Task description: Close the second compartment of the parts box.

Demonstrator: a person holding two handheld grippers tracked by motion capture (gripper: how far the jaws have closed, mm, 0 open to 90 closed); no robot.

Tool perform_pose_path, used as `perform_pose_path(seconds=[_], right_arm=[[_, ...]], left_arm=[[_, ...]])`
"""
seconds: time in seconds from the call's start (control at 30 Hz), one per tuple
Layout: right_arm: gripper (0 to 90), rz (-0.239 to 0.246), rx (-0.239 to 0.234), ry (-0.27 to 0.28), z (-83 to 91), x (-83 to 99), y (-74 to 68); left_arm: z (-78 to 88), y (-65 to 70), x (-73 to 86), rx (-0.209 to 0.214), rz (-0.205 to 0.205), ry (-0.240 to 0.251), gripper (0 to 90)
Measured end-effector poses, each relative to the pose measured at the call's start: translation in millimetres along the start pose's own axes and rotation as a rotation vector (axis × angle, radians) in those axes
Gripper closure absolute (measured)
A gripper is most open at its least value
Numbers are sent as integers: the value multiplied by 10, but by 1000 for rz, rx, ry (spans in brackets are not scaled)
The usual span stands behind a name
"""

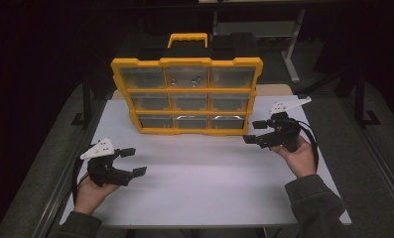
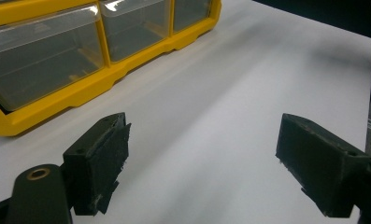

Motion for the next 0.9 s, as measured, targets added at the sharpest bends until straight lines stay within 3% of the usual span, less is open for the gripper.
perform_pose_path(seconds=[0.33,0.9], right_arm=[[206,-35,26,-4,30,208,20],[151,-49,82,-4,103,515,44]], left_arm=[[5,-14,16,-4,-1,-3,157],[0,-41,113,-10,2,-12,158]])
Point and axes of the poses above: each handheld gripper's, and its own axes: z roughly backward along the jaws, x roughly out of its underside, y roughly to its right, the point moved 10 cm from there along -z, roughly forward along the jaws, and after that the axes turned 5 degrees about y, right-handed, at the moved point
